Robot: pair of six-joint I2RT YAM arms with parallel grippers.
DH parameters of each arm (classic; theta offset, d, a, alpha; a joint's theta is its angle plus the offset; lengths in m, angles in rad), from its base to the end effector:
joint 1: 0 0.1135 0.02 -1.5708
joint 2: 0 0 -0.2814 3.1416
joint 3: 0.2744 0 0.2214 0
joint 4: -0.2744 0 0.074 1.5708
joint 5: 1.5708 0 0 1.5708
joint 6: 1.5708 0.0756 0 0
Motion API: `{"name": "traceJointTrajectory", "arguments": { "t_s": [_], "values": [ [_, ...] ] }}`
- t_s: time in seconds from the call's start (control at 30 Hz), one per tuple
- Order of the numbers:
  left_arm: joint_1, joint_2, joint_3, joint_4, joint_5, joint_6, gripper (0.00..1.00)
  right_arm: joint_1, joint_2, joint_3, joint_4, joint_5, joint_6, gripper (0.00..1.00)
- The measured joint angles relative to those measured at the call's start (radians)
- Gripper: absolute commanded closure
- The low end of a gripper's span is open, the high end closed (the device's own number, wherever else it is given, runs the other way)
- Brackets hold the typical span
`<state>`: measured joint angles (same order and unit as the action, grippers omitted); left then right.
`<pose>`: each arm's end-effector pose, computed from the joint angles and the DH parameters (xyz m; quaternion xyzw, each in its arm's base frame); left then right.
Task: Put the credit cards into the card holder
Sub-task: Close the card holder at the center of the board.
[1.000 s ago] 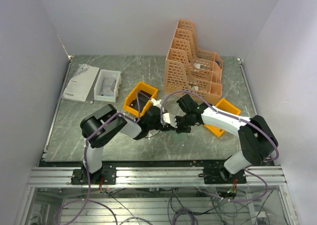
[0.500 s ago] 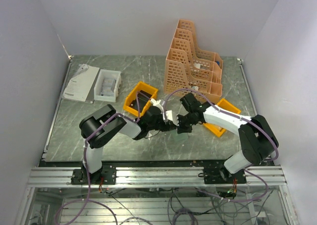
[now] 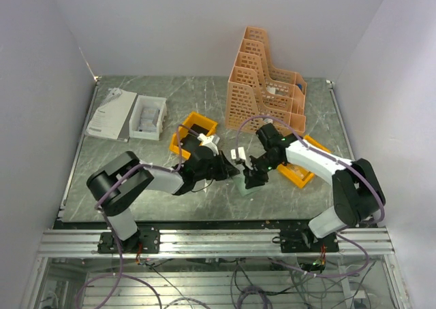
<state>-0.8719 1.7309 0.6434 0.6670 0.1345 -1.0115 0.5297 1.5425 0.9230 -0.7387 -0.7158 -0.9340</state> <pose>0.2193 -0.2767 0.1697 -0.0219 0.8377 -0.4720 0.2738 0.1890 0.1681 0.1918 -0.6500 0.6680 0.3213 0.1673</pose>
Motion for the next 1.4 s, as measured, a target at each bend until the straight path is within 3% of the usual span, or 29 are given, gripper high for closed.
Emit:
{"name": "traceJointTrajectory", "arguments": {
  "t_s": [0.17, 0.27, 0.47, 0.57, 0.63, 0.77, 0.87, 1.07, 1.1, 1.27, 1.4],
  "values": [
    [0.0, -0.103, -0.059, 0.009, -0.019, 0.018, 0.81, -0.104, -0.101, 0.006, -0.04, -0.108, -0.028, 0.54],
    [-0.003, -0.143, -0.123, 0.027, -0.026, 0.018, 0.79, -0.157, -0.177, -0.011, 0.021, -0.108, 0.025, 0.51],
    [-0.076, -0.097, -0.193, 0.05, -0.062, 0.004, 0.8, -0.177, -0.134, -0.009, 0.083, -0.05, 0.132, 0.57],
    [-0.127, -0.016, -0.175, 0.067, -0.076, -0.01, 0.88, -0.178, -0.108, -0.016, 0.105, 0.026, 0.192, 0.83],
    [-0.146, 0.028, -0.159, 0.098, -0.079, -0.026, 0.9, -0.182, -0.107, -0.019, 0.114, 0.08, 0.224, 0.91],
    [-0.162, 0.122, -0.077, 0.15, -0.078, -0.044, 0.9, -0.226, -0.107, -0.02, 0.126, 0.133, 0.266, 0.89],
    [-0.171, 0.189, 0.014, 0.149, -0.079, -0.042, 0.88, -0.262, -0.108, -0.02, 0.122, 0.122, 0.257, 0.74],
    [-0.18, 0.238, 0.113, 0.161, -0.081, -0.005, 0.84, -0.283, -0.163, -0.021, 0.072, 0.02, 0.096, 0.36],
    [-0.18, 0.229, 0.098, 0.174, -0.085, 0.003, 0.83, -0.284, -0.182, -0.024, 0.064, -0.007, 0.039, 0.34],
    [-0.184, 0.082, -0.103, 0.219, -0.149, 0.045, 0.72, -0.285, -0.179, -0.031, -0.026, -0.101, -0.317, 0.39],
    [-0.177, -0.039, -0.13, 0.163, -0.192, 0.085, 0.74, -0.285, -0.063, 0.021, -0.088, -0.101, -0.501, 0.53]
  ]
}}
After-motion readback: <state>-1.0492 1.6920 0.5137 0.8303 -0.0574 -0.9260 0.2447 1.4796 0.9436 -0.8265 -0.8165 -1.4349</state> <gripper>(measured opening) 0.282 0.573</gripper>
